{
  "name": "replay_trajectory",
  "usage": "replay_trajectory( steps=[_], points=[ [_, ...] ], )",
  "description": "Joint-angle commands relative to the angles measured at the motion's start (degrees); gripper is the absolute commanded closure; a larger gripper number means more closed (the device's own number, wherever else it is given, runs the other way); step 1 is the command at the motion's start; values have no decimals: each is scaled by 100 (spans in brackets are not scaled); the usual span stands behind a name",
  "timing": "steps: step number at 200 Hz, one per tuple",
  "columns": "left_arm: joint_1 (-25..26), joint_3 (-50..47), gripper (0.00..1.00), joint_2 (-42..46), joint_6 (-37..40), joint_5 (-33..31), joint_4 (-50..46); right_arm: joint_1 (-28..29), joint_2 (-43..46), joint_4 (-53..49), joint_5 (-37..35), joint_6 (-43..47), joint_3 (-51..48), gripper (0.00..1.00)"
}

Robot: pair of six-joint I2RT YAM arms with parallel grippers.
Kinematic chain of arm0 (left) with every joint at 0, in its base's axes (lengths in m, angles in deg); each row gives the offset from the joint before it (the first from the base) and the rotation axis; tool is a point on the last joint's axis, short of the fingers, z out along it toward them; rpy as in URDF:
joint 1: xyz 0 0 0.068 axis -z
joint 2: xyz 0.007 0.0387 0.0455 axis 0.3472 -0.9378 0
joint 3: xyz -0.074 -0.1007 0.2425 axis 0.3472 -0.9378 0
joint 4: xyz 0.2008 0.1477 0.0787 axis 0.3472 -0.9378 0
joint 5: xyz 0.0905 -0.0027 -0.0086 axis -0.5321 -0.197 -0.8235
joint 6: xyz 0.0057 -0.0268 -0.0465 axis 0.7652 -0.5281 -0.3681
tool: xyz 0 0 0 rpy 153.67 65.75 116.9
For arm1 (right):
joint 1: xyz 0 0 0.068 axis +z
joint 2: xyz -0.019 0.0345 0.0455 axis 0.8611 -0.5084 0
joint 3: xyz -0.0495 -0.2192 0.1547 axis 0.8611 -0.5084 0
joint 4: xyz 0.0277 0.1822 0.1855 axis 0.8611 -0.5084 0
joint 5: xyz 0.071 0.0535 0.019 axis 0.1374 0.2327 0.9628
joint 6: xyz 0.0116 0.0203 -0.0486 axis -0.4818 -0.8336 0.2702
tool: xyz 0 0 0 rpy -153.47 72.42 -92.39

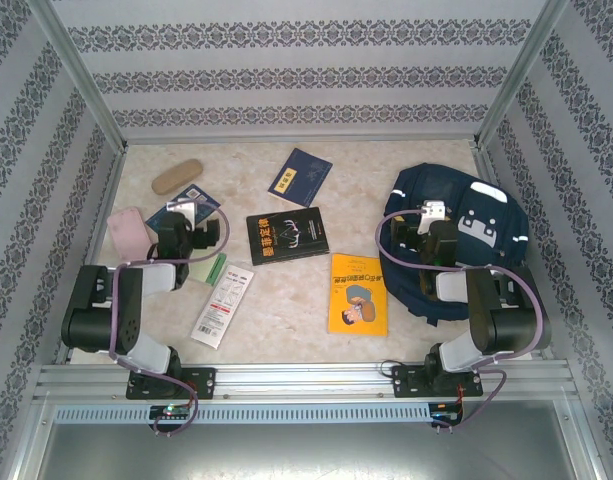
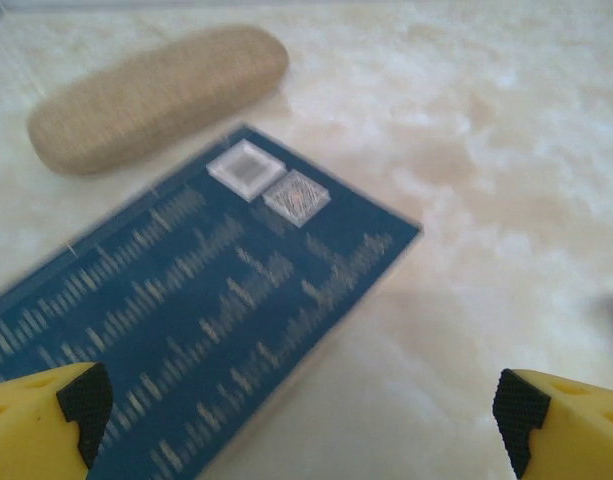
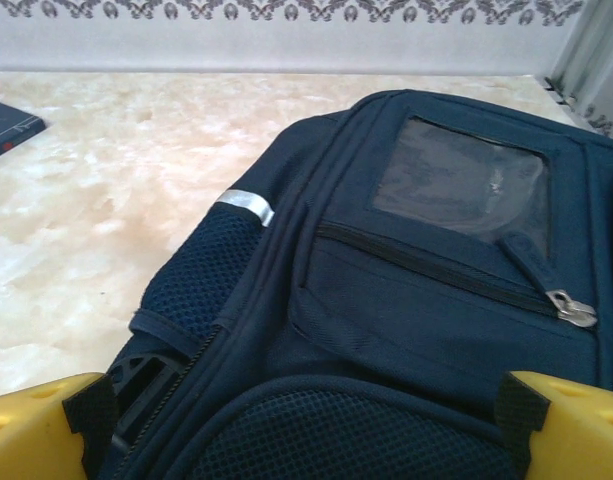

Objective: Pack the student bag
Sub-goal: Move the student bag to the top-center of the table.

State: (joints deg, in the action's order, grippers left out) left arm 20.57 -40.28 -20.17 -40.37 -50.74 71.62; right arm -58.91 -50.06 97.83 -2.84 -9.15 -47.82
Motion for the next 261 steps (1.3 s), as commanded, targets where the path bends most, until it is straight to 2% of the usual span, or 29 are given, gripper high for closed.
replay_trajectory(
  steps=[1,23,28,34,38,47,56,71,80,103,144,189,213,261],
  points=[
    [-60,825,1,558,-436,-469,-1716,83,597,-555,-602,-204,245,2],
    [-60,1616,1,995,-1225,-683,-3184,122,1249,-1213,-1248,-408,296,2],
    [-60,1836,1,1061,-1553,-760,-3602,122,1426,-1453,-1623,-695,341,2],
    [-64,2155,1,1120,-1895,-845,-4156,73,1738,-2229,-2167,-1422,532,2],
    [-68,2365,1,1149,-2067,-887,-4507,24,1873,-2652,-2253,-1724,646,2],
    [-69,2732,1,1187,-2308,-789,-5167,-178,2267,-3411,-1873,-2149,883,2],
    [-79,2970,1,1253,-2480,-612,-5596,-251,2488,-3663,-1659,-2405,933,2],
    [-78,3074,1,1408,-2729,-240,-5932,-302,2811,-4222,-1643,-3214,973,2],
    [-78,3029,1,1526,-2822,44,-6001,-379,2891,-4477,-1129,-3450,1020,2],
    [-78,2764,0,1904,-3102,579,-5995,-396,2680,-5367,-491,-3946,1314,2],
    [-74,2477,0,2446,-3164,863,-6338,-396,2022,-7037,216,-4119,1843,2],
    [-69,2174,0,2923,-3165,1295,-6345,-152,1432,-6910,951,-4218,1673,2],
    [-71,2121,0,2985,-3146,1509,-6301,288,800,-6814,1208,-4216,2078,2],
    [-60,2180,0,3016,-2808,1785,-6416,1297,-281,-6427,1286,-4450,3020,2]
  ],
)
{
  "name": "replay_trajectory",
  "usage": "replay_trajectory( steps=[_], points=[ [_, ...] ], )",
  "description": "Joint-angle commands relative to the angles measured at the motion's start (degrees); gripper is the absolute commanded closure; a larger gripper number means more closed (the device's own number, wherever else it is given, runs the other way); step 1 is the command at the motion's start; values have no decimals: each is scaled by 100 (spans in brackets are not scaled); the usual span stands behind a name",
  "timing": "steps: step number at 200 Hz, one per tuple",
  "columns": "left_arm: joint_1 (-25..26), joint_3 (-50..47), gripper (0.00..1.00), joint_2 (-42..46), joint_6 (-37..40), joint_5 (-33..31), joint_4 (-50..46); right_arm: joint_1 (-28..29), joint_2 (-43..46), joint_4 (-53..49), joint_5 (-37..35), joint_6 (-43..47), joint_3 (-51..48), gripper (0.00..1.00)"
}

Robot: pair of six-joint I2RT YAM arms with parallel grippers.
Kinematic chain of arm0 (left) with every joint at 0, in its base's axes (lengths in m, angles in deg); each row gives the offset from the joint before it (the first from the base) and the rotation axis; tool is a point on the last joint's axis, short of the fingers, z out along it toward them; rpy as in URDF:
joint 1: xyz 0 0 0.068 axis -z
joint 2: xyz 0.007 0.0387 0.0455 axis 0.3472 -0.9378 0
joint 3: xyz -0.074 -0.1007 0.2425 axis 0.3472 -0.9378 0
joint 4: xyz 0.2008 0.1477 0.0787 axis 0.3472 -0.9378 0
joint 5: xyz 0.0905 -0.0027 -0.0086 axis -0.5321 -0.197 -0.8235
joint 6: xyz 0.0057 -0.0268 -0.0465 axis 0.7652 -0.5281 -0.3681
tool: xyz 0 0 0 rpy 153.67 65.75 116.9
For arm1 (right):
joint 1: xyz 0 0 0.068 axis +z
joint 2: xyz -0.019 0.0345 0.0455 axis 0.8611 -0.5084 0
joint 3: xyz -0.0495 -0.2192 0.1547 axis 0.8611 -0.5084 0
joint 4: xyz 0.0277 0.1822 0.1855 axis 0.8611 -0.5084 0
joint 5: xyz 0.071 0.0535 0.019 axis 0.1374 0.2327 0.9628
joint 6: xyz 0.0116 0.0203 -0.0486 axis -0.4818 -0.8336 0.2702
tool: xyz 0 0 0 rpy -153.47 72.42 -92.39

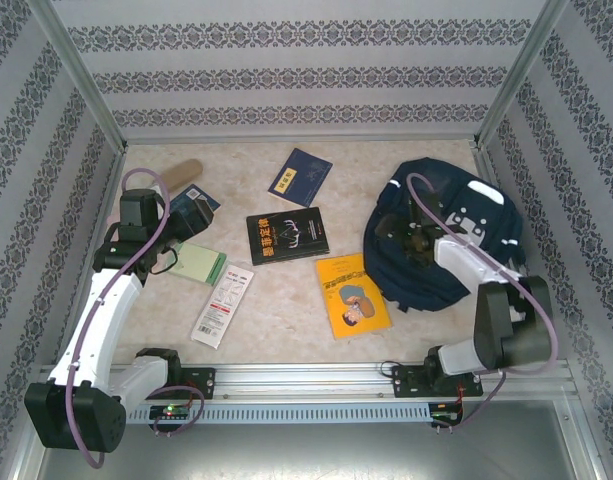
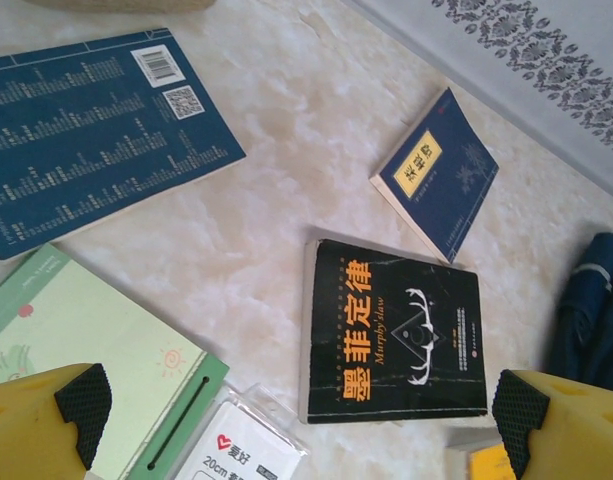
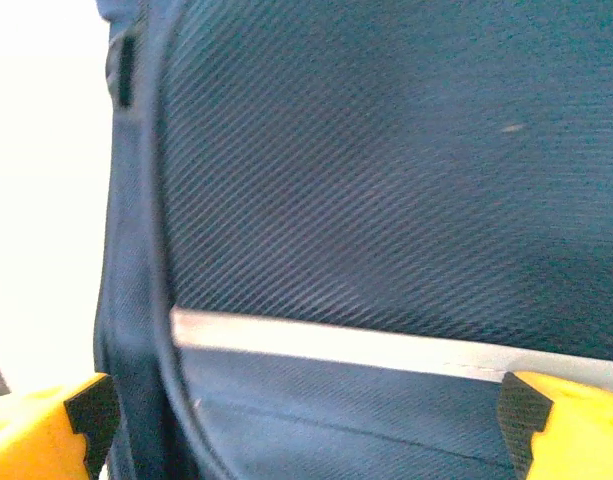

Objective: Pack the student bag
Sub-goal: Move the student bag to the top-center of the table.

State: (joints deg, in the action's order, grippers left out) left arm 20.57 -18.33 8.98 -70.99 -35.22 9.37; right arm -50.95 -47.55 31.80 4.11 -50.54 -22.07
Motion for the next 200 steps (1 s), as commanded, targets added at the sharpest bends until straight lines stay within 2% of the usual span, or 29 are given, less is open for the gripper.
replay_trajectory(
  steps=[1,48,100,131,164,200],
  points=[
    [-60,-16,0,98,270,235,-196,501,-532,176,591,-310,445,2],
    [-56,-173,0,4,781,361,-193,1447,-1721,243,716,-565,1816,2],
    [-56,-158,0,-73,987,456,-160,2102,-3082,-27,1018,-599,3749,2],
    [-60,-138,0,-28,1066,482,-201,2262,-3659,-118,1181,-573,4676,2],
    [-60,-132,0,-36,1087,490,-218,2187,-3432,-478,970,-182,5007,2],
    [-43,-228,0,-98,865,629,-83,1856,-2353,-672,500,250,4079,2]
  ],
)
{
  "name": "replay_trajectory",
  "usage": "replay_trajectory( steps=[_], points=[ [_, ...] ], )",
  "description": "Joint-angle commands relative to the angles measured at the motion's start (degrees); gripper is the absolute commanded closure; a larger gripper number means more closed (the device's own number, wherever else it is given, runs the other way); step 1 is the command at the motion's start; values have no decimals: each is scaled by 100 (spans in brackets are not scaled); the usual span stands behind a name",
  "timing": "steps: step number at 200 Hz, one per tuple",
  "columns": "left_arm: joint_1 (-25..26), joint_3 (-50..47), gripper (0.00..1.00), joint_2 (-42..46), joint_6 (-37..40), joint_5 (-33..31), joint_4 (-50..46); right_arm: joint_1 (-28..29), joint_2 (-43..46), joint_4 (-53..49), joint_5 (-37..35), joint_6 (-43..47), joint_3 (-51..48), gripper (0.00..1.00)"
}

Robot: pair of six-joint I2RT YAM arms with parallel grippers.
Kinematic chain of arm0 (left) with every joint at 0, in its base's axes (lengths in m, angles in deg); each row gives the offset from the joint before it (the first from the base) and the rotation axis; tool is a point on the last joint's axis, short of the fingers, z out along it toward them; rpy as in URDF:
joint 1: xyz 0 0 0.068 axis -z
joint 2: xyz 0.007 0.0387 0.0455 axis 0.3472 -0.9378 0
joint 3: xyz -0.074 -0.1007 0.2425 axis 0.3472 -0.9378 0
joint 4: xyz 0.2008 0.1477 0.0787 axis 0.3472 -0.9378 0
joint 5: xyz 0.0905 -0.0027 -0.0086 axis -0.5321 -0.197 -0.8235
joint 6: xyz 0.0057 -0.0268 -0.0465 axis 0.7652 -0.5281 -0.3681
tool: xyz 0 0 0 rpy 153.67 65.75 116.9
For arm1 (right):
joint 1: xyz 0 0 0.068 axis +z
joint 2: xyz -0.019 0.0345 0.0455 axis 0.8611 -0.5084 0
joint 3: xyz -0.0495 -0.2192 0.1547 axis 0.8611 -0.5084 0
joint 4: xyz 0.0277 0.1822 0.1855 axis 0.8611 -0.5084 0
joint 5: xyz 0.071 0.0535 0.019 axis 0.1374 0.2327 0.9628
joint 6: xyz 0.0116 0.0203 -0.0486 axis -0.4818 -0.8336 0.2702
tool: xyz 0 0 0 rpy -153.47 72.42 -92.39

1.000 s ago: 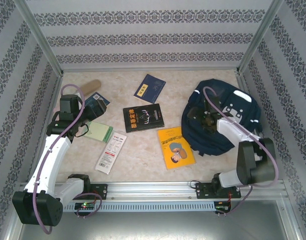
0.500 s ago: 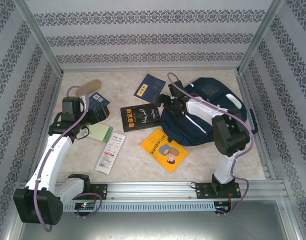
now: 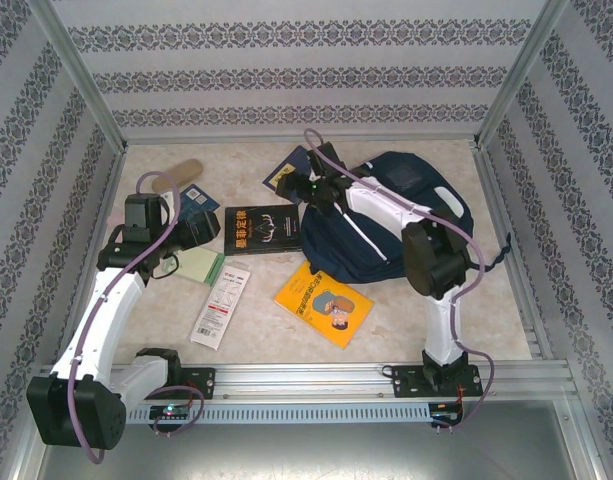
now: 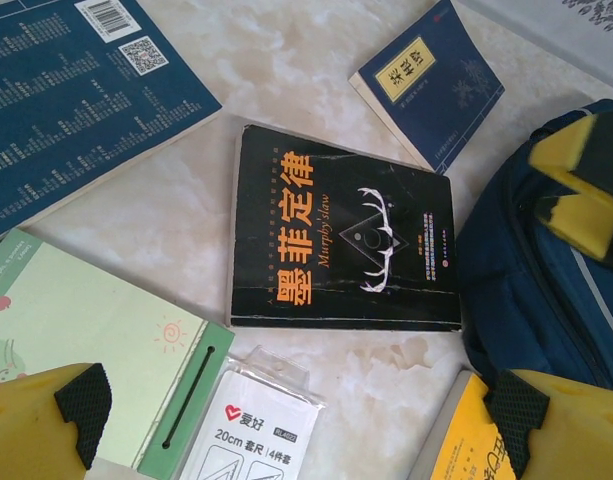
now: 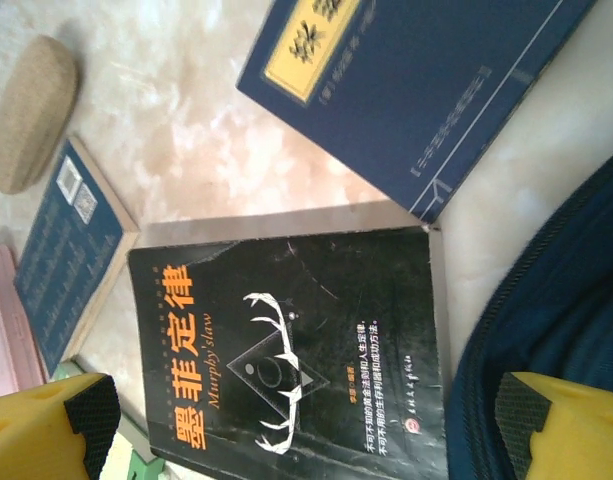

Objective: Pack the student bag
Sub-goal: Move the student bag to the top-center of the table.

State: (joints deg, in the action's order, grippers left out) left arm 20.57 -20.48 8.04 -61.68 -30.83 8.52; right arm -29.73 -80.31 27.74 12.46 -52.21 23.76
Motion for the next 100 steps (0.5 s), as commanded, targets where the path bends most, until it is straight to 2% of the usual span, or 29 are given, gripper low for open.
replay_trajectory(
  steps=[1,34,55,100],
  points=[
    [-43,-18,0,-4,-79,196,13,-293,988,-272,-338,436,-586,2],
    [150,-160,0,-55,-407,176,291,-647,2080,-378,-387,870,-1954,2],
    [395,-195,0,-113,-648,64,439,-682,2558,-383,-388,1146,-2643,2],
    [1091,-55,0,-462,-988,-421,641,-306,2457,-46,-72,1051,-3280,2]
  ],
)
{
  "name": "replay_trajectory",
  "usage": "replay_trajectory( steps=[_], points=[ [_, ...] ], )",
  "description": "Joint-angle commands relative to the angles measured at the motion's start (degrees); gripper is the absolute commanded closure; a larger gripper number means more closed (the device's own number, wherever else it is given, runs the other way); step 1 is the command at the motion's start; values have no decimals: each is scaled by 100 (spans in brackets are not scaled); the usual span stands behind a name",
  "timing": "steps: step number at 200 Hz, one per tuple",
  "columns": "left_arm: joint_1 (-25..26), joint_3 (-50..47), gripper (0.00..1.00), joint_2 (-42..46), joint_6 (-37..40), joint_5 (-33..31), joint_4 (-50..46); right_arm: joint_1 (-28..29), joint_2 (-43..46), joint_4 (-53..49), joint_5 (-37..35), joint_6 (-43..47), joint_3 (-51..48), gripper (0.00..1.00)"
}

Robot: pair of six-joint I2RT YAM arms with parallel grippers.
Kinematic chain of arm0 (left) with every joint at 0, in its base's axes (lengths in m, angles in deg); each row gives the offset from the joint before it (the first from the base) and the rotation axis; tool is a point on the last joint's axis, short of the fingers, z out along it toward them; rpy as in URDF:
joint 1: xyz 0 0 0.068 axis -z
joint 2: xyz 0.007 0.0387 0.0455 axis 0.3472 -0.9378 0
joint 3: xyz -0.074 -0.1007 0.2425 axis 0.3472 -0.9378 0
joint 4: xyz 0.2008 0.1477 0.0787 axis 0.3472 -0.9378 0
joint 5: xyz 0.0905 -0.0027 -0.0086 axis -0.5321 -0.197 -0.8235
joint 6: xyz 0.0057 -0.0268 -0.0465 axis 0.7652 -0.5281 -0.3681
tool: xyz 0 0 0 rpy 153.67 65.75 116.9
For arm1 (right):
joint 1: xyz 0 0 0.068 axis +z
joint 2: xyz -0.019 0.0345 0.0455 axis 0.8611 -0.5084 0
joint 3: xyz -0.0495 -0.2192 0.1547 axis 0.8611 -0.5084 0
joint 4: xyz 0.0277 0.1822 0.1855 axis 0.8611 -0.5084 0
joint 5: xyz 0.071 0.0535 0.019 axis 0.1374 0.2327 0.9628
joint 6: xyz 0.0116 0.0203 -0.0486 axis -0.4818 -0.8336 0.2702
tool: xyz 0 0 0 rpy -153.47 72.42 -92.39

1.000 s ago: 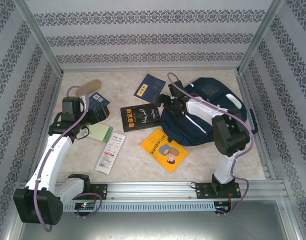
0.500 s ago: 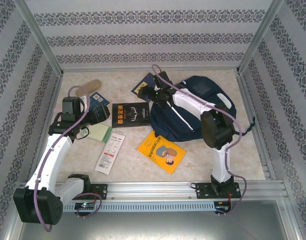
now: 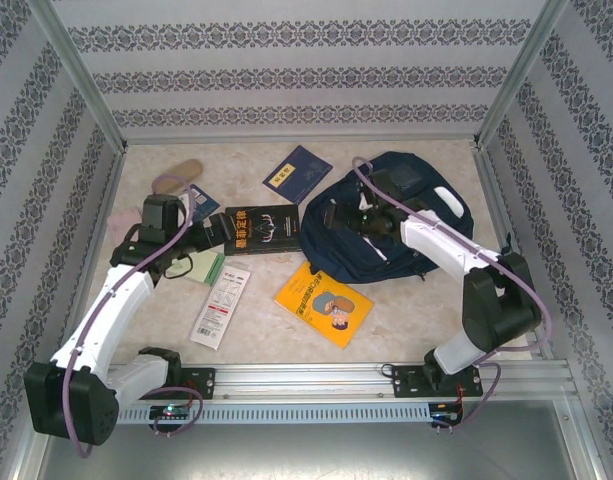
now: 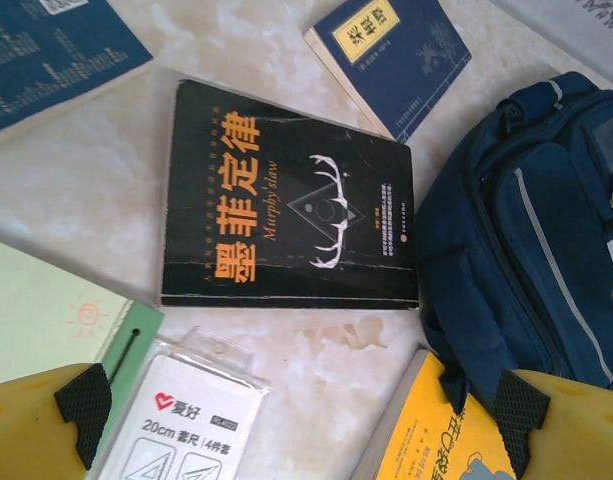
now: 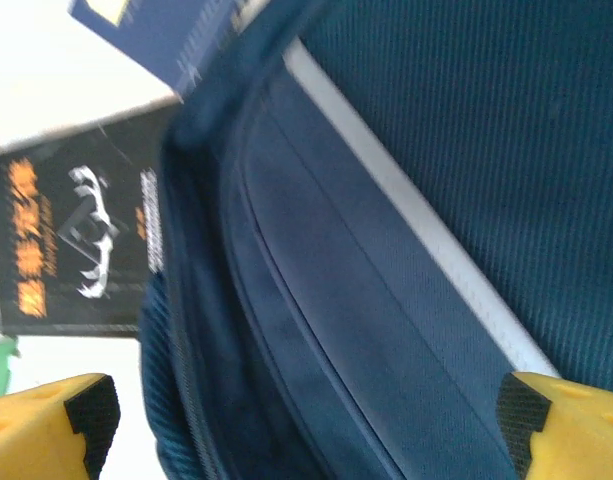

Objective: Pack the student bag
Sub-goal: Move the student bag to the top-center of the table.

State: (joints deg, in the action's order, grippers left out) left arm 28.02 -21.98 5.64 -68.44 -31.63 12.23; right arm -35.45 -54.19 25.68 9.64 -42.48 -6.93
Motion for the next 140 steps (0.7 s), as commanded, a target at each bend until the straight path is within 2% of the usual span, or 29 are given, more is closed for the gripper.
replay_trajectory(
  steps=[1,41,96,117,140],
  points=[
    [363,108,0,-238,-313,-349,269,287,-167,168,212,75,-213,2],
    [913,525,0,-792,-378,-639,265,771,-1072,531,386,-33,320,2],
    [1592,979,0,-1287,-589,-980,361,931,-2541,605,789,-143,2132,2],
    [1845,1206,0,-1524,-647,-1063,291,902,-2685,426,682,-52,2572,2],
    [2125,1357,0,-1783,-767,-1145,277,816,-2265,400,472,82,2452,2]
  ],
)
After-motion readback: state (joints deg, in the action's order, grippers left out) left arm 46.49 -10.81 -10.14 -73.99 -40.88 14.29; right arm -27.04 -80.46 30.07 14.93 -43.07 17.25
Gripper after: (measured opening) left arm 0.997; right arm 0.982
